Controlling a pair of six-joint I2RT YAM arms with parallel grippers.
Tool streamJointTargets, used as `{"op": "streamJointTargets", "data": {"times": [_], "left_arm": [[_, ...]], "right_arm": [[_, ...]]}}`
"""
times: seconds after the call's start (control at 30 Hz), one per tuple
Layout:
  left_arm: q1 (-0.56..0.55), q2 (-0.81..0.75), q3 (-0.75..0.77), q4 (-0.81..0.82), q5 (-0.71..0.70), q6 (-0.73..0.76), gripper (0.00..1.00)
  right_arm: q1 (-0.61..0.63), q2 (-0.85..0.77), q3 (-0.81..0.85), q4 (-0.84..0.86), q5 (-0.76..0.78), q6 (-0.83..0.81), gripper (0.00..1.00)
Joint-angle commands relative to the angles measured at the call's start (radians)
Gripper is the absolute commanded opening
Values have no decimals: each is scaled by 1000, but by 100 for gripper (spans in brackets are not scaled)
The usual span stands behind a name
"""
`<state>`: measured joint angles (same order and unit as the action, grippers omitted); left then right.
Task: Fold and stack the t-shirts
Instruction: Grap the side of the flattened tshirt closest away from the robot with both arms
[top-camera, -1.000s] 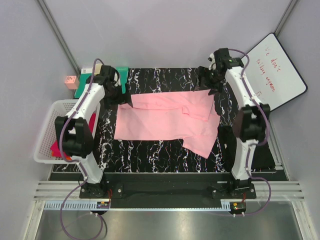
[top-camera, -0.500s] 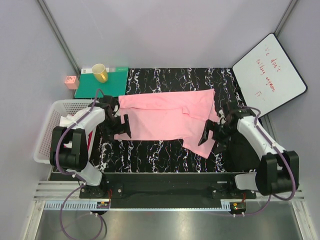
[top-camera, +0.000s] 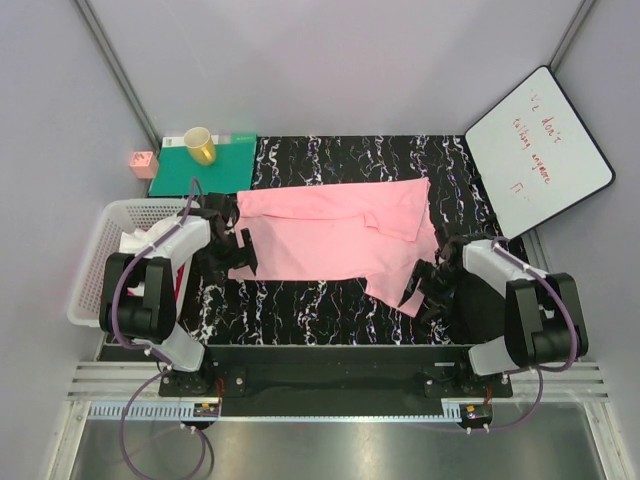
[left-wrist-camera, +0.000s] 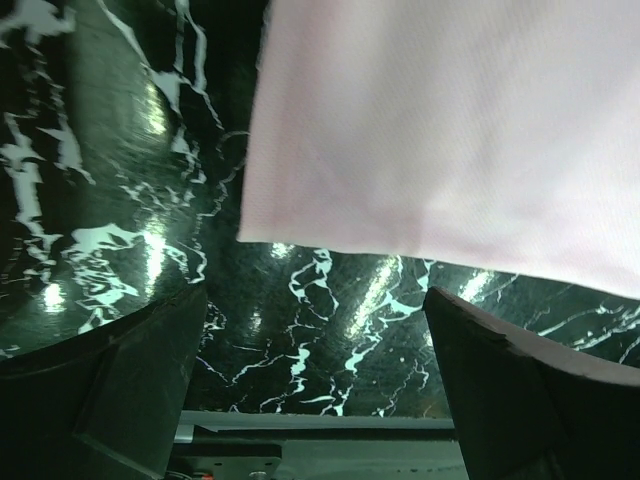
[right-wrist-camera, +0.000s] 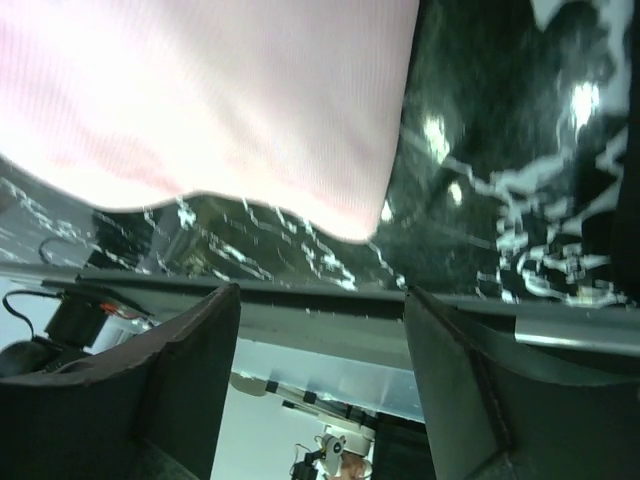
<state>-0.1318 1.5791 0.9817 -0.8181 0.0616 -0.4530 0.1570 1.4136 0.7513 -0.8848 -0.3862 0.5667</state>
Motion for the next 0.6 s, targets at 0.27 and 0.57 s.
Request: {"op": "streamJointTargets", "data": {"times": [0.27,0.57], "left_arm": [[1,166,132,20,-121,-10,93],[0,268,152,14,-112,4,3]], "right_arm": [[4,225,72,158,64,9,58],[4,291,195,147,46,-28,0]]}}
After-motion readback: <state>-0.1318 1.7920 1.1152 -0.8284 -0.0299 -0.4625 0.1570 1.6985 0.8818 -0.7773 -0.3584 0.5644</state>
